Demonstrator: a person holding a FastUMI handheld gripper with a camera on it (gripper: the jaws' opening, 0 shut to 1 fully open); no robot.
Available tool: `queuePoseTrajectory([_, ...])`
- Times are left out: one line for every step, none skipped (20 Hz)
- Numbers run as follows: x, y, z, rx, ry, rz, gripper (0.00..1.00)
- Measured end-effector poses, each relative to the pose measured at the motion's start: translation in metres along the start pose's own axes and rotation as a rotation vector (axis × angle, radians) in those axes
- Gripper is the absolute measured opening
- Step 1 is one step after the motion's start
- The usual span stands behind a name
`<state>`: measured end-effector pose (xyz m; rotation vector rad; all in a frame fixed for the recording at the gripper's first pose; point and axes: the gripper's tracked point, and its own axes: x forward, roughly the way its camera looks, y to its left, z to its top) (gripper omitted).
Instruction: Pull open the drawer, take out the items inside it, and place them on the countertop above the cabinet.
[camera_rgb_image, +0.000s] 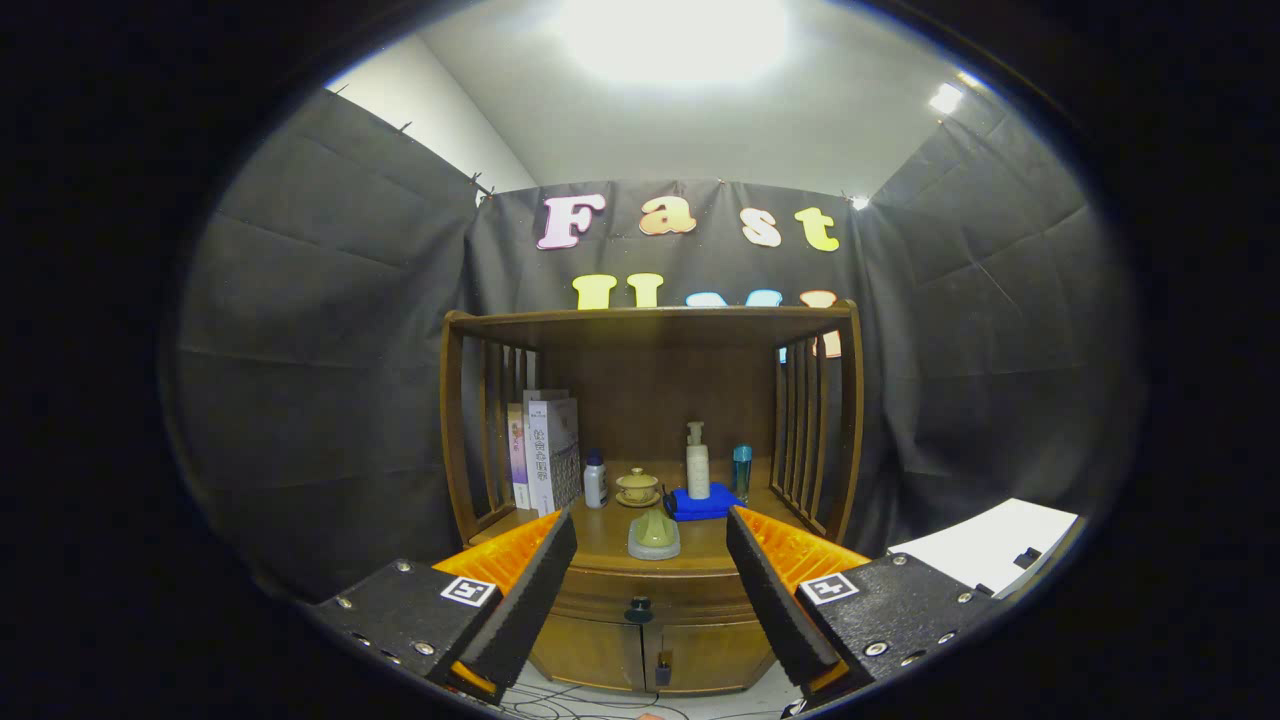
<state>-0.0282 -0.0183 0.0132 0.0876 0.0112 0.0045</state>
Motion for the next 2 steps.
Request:
queuePoseTrajectory([0.0002,-0.0018,-0.0014,0.008,0.003,-0.001,0.94])
queuePoseTrajectory([0.0006,-0.0043,-0.0018,0.016,0.005,-0.003,0.95])
